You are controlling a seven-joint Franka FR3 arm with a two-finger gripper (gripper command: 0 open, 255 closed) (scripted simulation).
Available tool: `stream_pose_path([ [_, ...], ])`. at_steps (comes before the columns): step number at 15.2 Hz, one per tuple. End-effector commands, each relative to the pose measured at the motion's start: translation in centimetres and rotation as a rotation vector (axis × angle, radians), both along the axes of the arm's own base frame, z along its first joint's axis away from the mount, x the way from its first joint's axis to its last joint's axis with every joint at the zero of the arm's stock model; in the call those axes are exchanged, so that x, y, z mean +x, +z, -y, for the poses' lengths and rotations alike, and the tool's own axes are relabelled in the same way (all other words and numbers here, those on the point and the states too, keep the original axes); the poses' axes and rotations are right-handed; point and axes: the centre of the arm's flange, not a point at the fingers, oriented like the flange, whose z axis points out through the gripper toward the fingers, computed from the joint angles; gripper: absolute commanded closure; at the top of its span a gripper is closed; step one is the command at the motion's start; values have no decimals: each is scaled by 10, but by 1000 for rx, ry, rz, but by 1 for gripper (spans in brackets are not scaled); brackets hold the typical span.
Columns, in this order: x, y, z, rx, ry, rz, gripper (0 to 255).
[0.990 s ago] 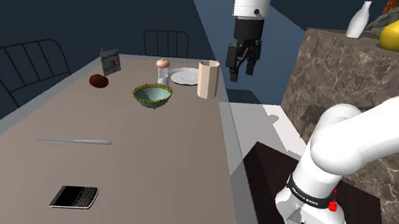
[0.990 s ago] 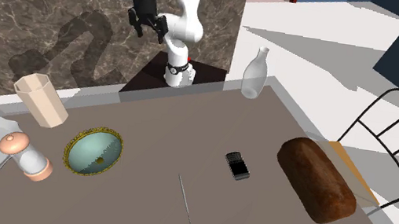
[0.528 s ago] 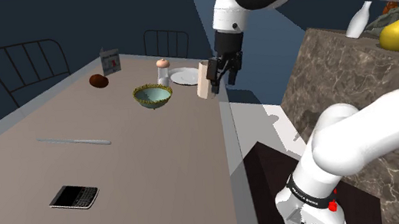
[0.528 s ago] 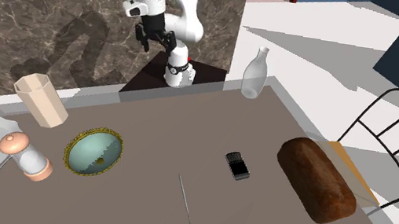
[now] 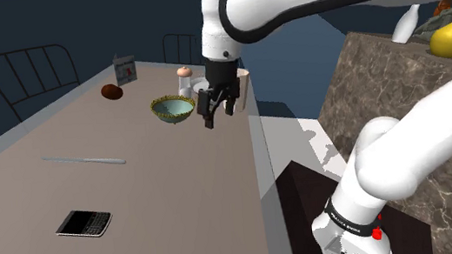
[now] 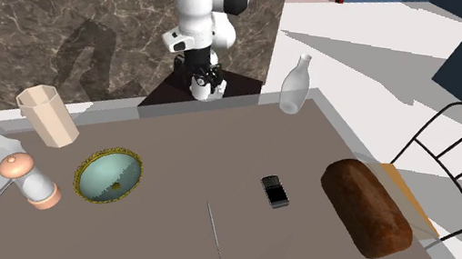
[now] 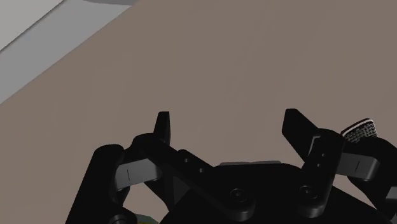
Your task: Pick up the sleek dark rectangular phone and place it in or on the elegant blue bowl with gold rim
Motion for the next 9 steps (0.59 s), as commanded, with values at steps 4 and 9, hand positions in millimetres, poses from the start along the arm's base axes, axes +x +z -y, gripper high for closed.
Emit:
stream_pose_path([
  [4,24,-27,-55,1,58,12,0],
  [9,45,-56,-110,1,115,22,0],
])
